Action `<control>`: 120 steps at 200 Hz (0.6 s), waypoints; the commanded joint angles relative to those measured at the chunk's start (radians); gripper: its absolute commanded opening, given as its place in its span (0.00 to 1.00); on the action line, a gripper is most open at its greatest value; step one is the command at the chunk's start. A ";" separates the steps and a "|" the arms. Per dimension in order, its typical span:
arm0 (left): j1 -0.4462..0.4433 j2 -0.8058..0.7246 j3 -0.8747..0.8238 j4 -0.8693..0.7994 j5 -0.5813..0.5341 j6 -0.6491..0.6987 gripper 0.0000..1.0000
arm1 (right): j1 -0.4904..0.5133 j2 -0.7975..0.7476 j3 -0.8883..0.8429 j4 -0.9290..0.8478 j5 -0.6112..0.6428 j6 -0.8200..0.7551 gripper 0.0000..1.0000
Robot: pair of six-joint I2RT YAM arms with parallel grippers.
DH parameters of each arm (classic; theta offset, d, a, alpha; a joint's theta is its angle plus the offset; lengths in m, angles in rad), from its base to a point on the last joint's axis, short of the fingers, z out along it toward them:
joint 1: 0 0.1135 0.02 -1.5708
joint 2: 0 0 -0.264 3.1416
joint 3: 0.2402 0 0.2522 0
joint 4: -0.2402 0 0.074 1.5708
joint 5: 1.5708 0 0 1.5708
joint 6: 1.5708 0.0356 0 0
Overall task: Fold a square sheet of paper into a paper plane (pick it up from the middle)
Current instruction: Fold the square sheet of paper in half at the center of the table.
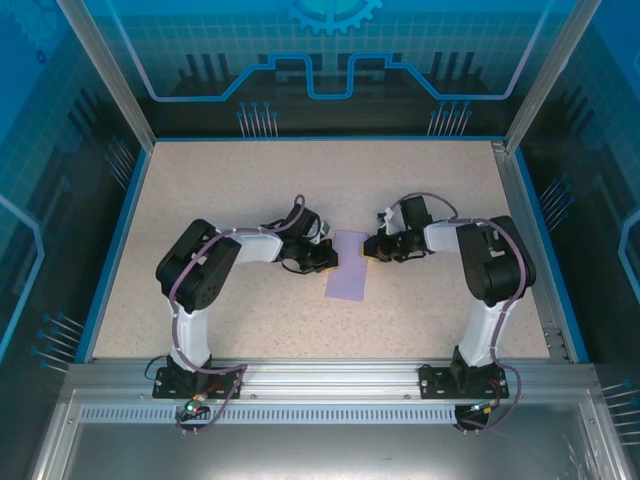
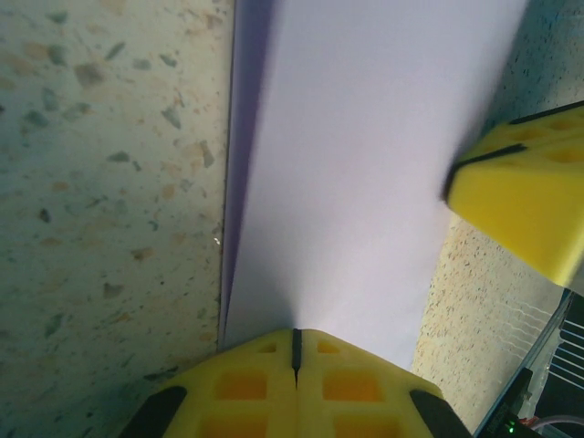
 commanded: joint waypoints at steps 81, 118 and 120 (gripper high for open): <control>-0.009 0.022 -0.018 -0.090 -0.039 0.038 0.00 | -0.024 -0.063 0.072 -0.094 -0.025 -0.010 0.09; -0.009 0.022 -0.018 -0.088 -0.038 0.037 0.00 | -0.028 -0.001 0.122 -0.110 -0.014 -0.016 0.09; -0.009 0.022 -0.018 -0.088 -0.038 0.037 0.00 | -0.028 0.003 0.123 -0.110 -0.011 -0.016 0.09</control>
